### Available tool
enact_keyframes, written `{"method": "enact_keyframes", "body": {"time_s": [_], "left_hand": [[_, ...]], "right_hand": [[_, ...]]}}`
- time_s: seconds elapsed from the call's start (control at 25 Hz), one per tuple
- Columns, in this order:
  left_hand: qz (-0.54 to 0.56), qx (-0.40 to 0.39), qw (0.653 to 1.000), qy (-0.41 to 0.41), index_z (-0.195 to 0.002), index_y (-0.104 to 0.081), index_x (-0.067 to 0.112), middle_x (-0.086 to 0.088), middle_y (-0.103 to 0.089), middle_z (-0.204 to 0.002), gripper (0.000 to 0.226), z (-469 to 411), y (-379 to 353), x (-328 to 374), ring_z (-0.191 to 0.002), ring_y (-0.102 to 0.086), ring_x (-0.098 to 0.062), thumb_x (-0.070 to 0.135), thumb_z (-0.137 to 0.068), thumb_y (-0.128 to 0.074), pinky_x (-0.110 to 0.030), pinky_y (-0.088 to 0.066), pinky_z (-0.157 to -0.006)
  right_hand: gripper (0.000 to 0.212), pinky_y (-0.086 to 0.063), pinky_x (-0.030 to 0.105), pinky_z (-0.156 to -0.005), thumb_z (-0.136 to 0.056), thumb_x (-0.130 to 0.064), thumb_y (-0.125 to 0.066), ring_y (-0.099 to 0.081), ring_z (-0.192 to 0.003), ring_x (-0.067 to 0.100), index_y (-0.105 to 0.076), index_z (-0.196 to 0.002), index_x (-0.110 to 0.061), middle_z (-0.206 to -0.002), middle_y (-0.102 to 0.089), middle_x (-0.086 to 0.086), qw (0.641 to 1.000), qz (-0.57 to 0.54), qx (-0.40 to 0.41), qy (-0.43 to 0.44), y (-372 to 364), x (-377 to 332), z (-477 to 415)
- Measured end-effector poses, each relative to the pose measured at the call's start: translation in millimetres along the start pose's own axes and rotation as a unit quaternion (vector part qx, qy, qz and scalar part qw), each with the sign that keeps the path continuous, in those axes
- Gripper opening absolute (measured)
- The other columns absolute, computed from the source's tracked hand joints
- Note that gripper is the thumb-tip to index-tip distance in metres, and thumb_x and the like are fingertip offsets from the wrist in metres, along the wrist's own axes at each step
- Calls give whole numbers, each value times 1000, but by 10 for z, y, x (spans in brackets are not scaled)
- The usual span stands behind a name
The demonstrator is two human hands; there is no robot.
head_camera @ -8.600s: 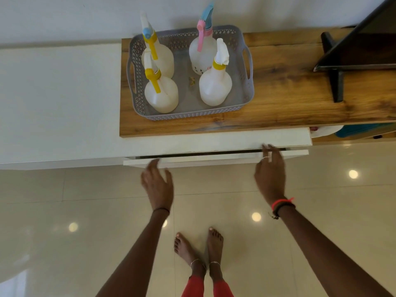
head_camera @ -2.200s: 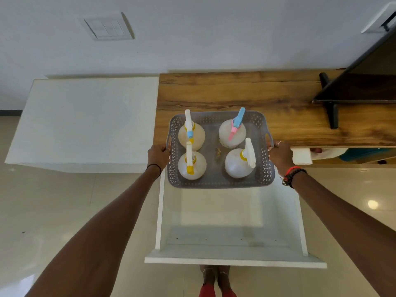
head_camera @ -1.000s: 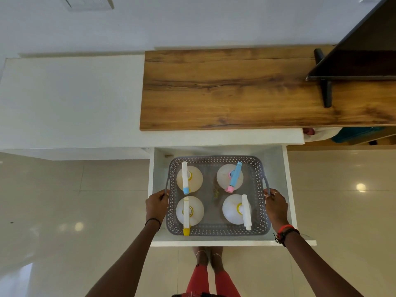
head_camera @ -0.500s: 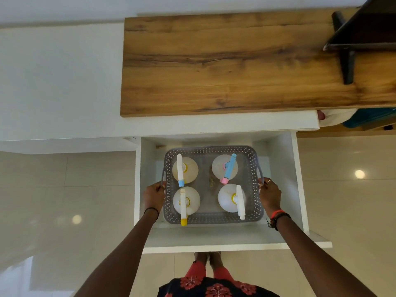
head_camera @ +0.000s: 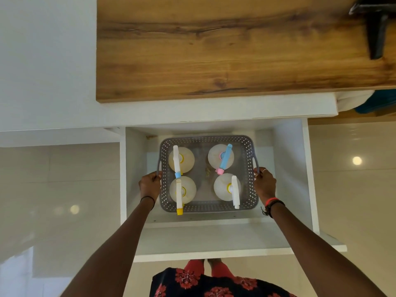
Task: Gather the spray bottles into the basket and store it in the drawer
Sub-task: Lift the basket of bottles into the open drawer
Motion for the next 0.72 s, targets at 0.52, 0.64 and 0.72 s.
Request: {"method": "enact_keyframes", "body": {"time_s": [0.52,0.64,0.72], "left_hand": [[-8,11,1000,8,-111,-71,3,-23,-72,-107,27,-130,-197,-126,-97,-67,-39,8,-93,-52,-46,-52,-96],[-16,16,1000,6,-112,-71,3,-22,-73,-104,28,-141,-213,-137,-95,-67,-39,8,-93,-51,-40,-52,-94],[-15,15,1000,4,-110,-71,2,-20,-72,-93,27,-149,-220,-152,-88,-66,-32,9,-94,-51,-36,-49,-90]], "right_hand": [[28,-41,25,-76,-95,-6,-37,-64,-97,34,-63,-104,-1,-104,-69,19,1000,-6,-1,-4,-136,92,-217],[28,-41,25,-79,-95,-6,-38,-63,-99,34,-64,-105,-1,-105,-69,19,1000,-16,-5,-13,-176,127,-231],[28,-41,25,-80,-95,-5,-38,-63,-99,34,-64,-105,-1,-106,-69,19,1000,-21,-7,-18,-192,151,-242]]}}
Point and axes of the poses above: each hand's wrist, its own z-axis away from the middle knuckle, its own y-axis out of the back of the hand, x = y × z, the point moved 1 cm from there along -z, towards the middle knuckle
